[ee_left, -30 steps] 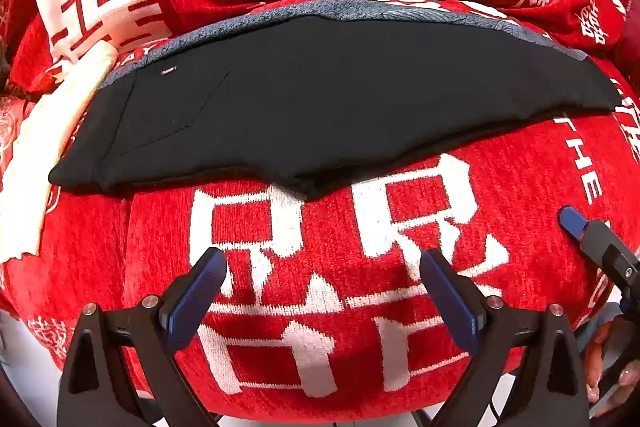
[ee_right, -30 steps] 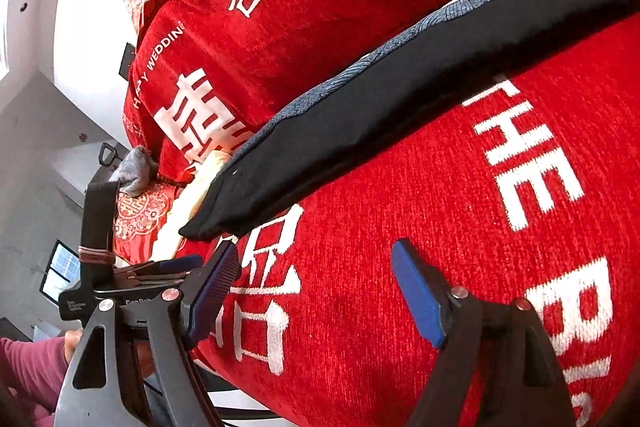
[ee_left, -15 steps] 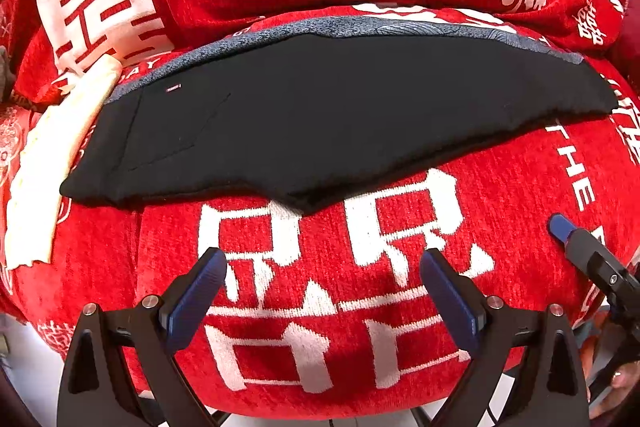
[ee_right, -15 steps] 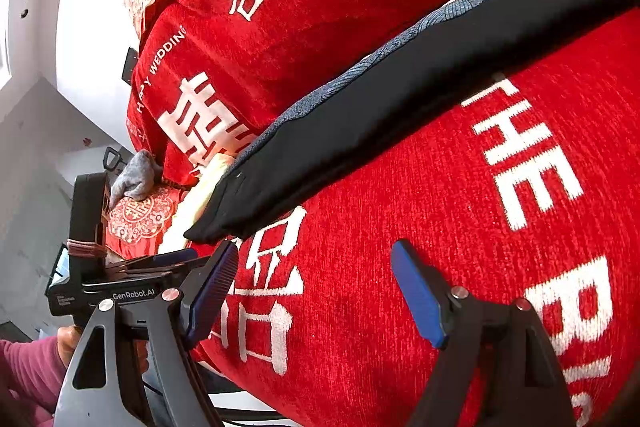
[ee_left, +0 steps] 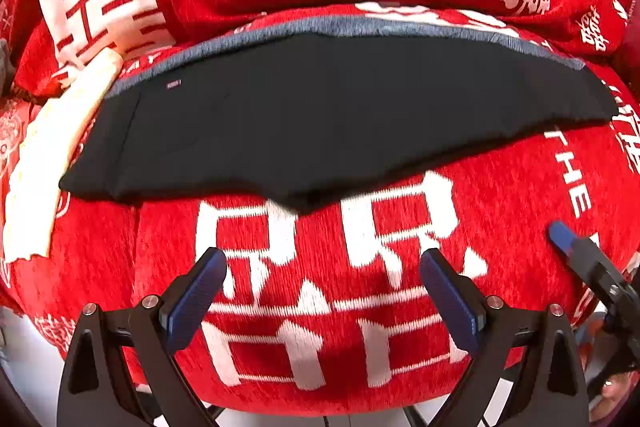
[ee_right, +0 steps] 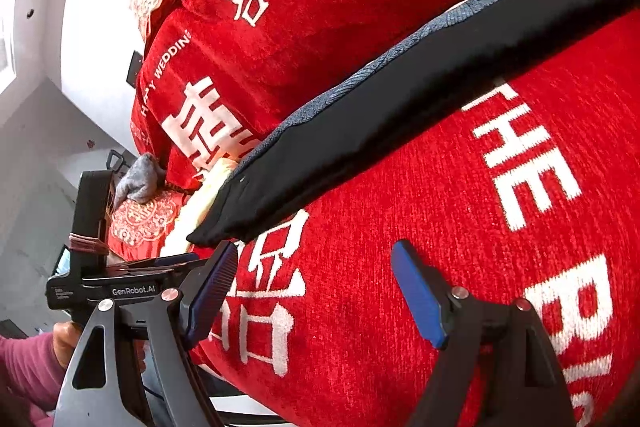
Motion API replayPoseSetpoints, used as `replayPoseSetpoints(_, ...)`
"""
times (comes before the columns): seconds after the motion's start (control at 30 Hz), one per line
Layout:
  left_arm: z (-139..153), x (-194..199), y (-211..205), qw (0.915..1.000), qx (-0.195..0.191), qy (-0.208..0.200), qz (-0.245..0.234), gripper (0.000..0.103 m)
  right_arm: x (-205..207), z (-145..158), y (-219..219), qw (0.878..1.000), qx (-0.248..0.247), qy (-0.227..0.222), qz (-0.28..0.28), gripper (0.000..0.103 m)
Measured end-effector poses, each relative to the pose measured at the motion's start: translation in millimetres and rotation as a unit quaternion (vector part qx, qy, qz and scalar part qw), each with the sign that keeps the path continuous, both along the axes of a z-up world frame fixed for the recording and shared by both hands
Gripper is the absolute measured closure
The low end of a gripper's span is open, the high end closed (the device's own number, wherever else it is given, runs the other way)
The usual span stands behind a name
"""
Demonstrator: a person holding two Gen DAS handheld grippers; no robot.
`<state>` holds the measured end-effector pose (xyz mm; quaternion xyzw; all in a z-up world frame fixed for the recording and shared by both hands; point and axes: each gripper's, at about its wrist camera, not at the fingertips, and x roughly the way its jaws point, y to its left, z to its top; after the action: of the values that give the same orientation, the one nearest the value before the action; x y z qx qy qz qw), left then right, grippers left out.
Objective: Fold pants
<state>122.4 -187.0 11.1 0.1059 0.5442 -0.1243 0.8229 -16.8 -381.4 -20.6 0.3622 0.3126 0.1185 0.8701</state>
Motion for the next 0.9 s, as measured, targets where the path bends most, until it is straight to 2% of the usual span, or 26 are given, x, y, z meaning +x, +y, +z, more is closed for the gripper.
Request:
replayPoseSetpoints(0.07, 5.2, 4.5, -3.4, 1.0, -0.001, -0.007, -0.003, 0.005, -3.5, 5.8, -6.8, 0.999, 0.038, -0.007, -0.005, 0.003)
replayPoseSetpoints(0.1, 8.1, 7.5, -6.0, 0.9999, 0.0, -0.01, -0.005, 0.005, -6.3, 8.7, -11.2, 0.999, 0.049, -0.01, -0.012, 0.0)
replayPoseSetpoints(0.2, 17.8, 17.3, -15.0, 0.9998, -0.004, -0.016, -0.012, 0.005, -10.2, 15.4, -29.4, 0.997, 0.061, 0.018, -0.042, 0.0)
replayPoseSetpoints(0.27, 25.2, 22.8, -22.5, 0.9996, -0.008, -0.022, -0.018, 0.005, -11.4, 23.6, -42.8, 0.997, 0.043, 0.034, -0.057, 0.0)
replayPoseSetpoints(0.4, 40.8, 29.8, -39.1, 0.9982, -0.019, -0.044, -0.037, 0.005, -20.9, 39.2, -67.8, 0.996, 0.01, 0.028, -0.087, 0.0)
replayPoseSetpoints(0.63, 47.4, 27.7, -61.4, 0.9965, -0.027, -0.049, -0.062, 0.005, -38.1, 4.7, -110.4, 0.986, 0.085, 0.057, -0.128, 0.0)
replayPoseSetpoints(0.67, 46.7, 27.1, -63.0, 0.9964, -0.024, -0.047, -0.066, 0.005, -43.0, 0.6, -113.6, 0.985, 0.101, 0.045, -0.132, 0.0)
replayPoseSetpoints(0.9, 47.3, 28.3, -66.8, 0.9966, -0.024, -0.047, -0.063, 0.005, -44.0, -2.3, -116.8, 0.984, 0.11, 0.051, -0.128, 0.0)
